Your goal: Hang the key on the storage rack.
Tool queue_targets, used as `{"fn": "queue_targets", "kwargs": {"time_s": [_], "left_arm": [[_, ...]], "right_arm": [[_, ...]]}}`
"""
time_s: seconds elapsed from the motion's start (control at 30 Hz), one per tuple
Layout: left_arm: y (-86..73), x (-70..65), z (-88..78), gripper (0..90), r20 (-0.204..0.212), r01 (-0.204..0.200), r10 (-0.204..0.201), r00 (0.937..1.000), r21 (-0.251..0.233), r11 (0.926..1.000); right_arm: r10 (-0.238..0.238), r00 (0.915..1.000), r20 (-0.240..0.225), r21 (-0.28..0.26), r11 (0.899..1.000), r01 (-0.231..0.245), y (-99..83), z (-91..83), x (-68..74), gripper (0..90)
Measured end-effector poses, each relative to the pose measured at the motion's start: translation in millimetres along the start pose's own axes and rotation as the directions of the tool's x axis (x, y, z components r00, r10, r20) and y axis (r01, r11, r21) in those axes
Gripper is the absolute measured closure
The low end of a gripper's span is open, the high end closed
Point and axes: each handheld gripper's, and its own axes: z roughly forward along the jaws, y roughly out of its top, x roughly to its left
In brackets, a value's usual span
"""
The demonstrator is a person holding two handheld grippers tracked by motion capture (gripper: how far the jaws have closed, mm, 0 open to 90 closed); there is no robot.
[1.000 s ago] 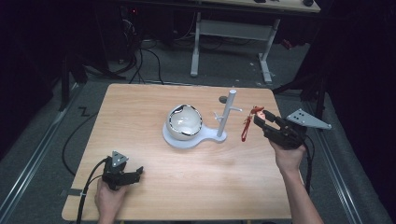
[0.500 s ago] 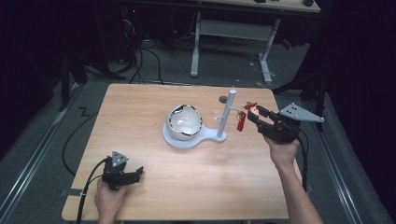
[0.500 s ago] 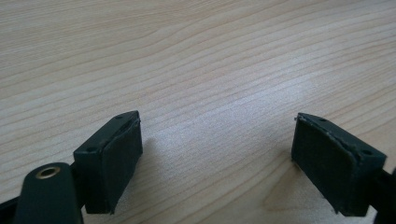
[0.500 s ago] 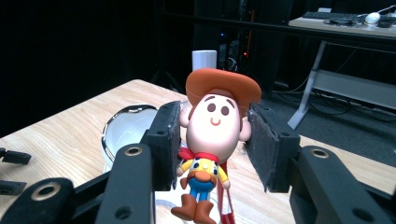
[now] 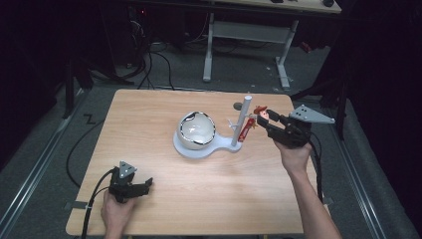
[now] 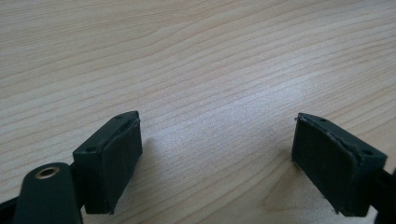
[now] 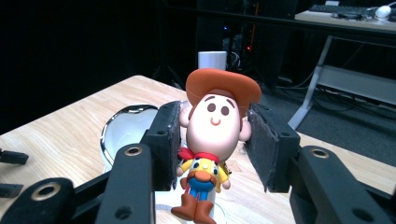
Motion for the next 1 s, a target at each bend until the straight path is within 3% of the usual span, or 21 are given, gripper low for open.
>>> {"fn": "queue_targets", "kwargs": {"time_s": [0.3,1.0], "left_arm": [[0.0,-0.1,0.1,16.8,0.000,0.001,-0.001,1.0000,-0.001,1.0000],[0.0,0.6,-0.2,16.8,0.002,0.001,-0.001,1.0000,-0.001,1.0000]], "right_arm": [[0.022,0.9990,0.038,0.021,1.000,-0.022,-2.2,4.6,-11.0,56.5],[0.052,0.9972,0.054,0.042,0.998,-0.054,-10.5,11.1,-19.4,56.5]]}}
